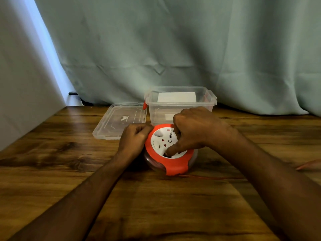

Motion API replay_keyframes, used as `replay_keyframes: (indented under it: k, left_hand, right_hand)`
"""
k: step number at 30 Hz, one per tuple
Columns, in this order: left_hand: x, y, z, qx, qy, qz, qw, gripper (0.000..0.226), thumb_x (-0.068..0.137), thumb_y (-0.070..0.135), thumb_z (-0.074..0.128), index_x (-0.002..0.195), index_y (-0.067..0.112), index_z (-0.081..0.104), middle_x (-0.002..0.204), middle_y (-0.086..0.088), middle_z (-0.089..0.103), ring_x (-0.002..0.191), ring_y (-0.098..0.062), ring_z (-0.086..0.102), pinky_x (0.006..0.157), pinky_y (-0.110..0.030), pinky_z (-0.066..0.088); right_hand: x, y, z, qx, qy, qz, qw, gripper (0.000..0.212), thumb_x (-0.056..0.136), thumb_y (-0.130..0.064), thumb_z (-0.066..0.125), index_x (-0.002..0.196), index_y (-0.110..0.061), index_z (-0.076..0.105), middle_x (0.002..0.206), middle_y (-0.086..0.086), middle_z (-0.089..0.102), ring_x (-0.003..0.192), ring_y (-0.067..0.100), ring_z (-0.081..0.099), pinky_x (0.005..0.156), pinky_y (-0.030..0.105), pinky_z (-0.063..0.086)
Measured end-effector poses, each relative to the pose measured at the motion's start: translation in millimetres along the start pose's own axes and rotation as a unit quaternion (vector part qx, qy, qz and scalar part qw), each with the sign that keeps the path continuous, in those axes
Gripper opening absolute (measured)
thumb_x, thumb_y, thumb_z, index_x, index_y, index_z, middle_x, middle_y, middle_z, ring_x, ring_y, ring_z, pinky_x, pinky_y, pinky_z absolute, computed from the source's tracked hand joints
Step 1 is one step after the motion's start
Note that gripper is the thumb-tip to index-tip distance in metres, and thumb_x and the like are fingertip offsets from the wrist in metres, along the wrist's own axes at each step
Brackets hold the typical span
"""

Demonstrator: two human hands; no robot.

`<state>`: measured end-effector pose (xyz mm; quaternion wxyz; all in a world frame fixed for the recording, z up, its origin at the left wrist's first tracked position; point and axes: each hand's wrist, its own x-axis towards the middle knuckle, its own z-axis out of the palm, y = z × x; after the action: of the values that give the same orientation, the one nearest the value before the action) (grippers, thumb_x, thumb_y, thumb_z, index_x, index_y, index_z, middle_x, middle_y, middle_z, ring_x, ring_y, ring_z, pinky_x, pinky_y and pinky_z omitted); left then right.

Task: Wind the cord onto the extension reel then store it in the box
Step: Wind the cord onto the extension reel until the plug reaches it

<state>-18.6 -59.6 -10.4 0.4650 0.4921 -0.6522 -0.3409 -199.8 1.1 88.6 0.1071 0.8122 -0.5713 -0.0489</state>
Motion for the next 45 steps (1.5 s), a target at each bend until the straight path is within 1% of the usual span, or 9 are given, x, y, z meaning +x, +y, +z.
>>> replay_keyframes:
  k: [7, 11, 14, 17, 21, 24, 30, 37, 45]
  left_hand:
    - [-1, 3, 1, 0.0, -0.003, -0.008, 1.0, 0.032, 0.104, 0.033, 0.057, 0.093, 0.015, 0.081, 0.085, -0.003, 0.082, 0.08, -0.021, 0.08, 0.085, -0.052, 0.064]
    - [-1, 4, 0, -0.014, -0.02, 0.008, 1.0, 0.026, 0.104, 0.033, 0.057, 0.112, 0.019, 0.078, 0.103, -0.001, 0.081, 0.092, -0.019, 0.079, 0.089, -0.05, 0.064]
    - [-1, 5, 0, -0.001, -0.021, 0.019, 1.0, 0.029, 0.102, 0.036, 0.057, 0.121, 0.022, 0.074, 0.116, 0.0, 0.077, 0.101, -0.019, 0.076, 0.091, -0.05, 0.063]
    - [0, 5, 0, 0.0, -0.025, 0.017, 1.0, 0.032, 0.099, 0.041, 0.057, 0.118, 0.022, 0.075, 0.111, 0.001, 0.079, 0.099, -0.019, 0.076, 0.091, -0.05, 0.063]
    - [0, 3, 1, -0.007, -0.035, 0.017, 0.999, 0.026, 0.104, 0.03, 0.057, 0.106, 0.017, 0.079, 0.096, -0.002, 0.081, 0.088, -0.02, 0.078, 0.087, -0.05, 0.063]
    - [0, 2, 0, -0.011, -0.029, 0.02, 0.999, 0.025, 0.103, 0.032, 0.058, 0.113, 0.019, 0.077, 0.103, -0.001, 0.08, 0.093, -0.02, 0.078, 0.088, -0.05, 0.064]
    - [2, 2, 2, -0.013, -0.008, 0.013, 1.0, 0.041, 0.101, 0.038, 0.061, 0.141, 0.031, 0.055, 0.124, -0.01, 0.073, 0.101, -0.027, 0.075, 0.084, -0.05, 0.065]
    - [6, 1, 0, -0.045, 0.013, -0.014, 0.999, 0.042, 0.102, 0.034, 0.061, 0.142, 0.03, 0.05, 0.106, 0.002, 0.073, 0.083, -0.012, 0.076, 0.059, -0.022, 0.061]
    - [9, -1, -4, -0.098, -0.084, -0.046, 0.991, 0.025, 0.099, 0.03, 0.063, 0.101, 0.012, 0.08, 0.095, -0.012, 0.082, 0.088, -0.034, 0.079, 0.089, -0.054, 0.062]
  right_hand:
    - [-1, -5, 0, -0.012, 0.011, -0.019, 1.0, 0.077, 0.081, -0.081, 0.059, 0.122, -0.017, 0.061, 0.116, 0.003, 0.068, 0.085, 0.015, 0.05, 0.073, 0.029, 0.038]
    - [5, -4, 2, 0.049, -0.047, -0.028, 0.997, 0.061, 0.084, -0.075, 0.061, 0.106, -0.018, 0.066, 0.109, -0.001, 0.075, 0.076, 0.011, 0.062, 0.059, 0.019, 0.044]
    - [5, 6, 1, 0.1, -0.062, -0.032, 0.993, 0.042, 0.085, -0.068, 0.067, 0.084, -0.027, 0.07, 0.096, -0.009, 0.076, 0.077, 0.007, 0.069, 0.064, 0.021, 0.053]
    - [1, 19, -6, 0.114, -0.041, -0.054, 0.991, 0.024, 0.085, -0.047, 0.079, 0.105, -0.036, 0.073, 0.09, -0.02, 0.058, 0.087, 0.005, 0.059, 0.062, 0.02, 0.043]
    - [2, 23, -6, 0.132, -0.083, -0.054, 0.986, 0.06, 0.084, -0.033, 0.083, 0.137, -0.045, 0.057, 0.117, -0.016, 0.061, 0.093, 0.005, 0.054, 0.067, 0.018, 0.043]
    - [3, 22, -1, 0.117, -0.083, -0.057, 0.988, 0.066, 0.084, -0.036, 0.082, 0.142, -0.049, 0.053, 0.14, -0.011, 0.056, 0.103, 0.007, 0.05, 0.073, 0.021, 0.044]
    - [3, 21, 0, 0.103, -0.065, -0.06, 0.991, 0.068, 0.083, -0.04, 0.083, 0.143, -0.047, 0.054, 0.142, -0.011, 0.057, 0.116, 0.011, 0.058, 0.079, 0.022, 0.046]
    - [3, 23, 3, 0.046, -0.024, -0.029, 0.998, 0.073, 0.069, -0.075, 0.077, 0.13, -0.037, 0.065, 0.107, -0.017, 0.053, 0.098, 0.007, 0.048, 0.075, 0.028, 0.037]
    - [5, 21, 7, 0.043, -0.006, -0.034, 0.998, 0.073, 0.068, -0.08, 0.074, 0.125, -0.035, 0.07, 0.105, -0.017, 0.053, 0.093, 0.007, 0.046, 0.064, 0.024, 0.031]
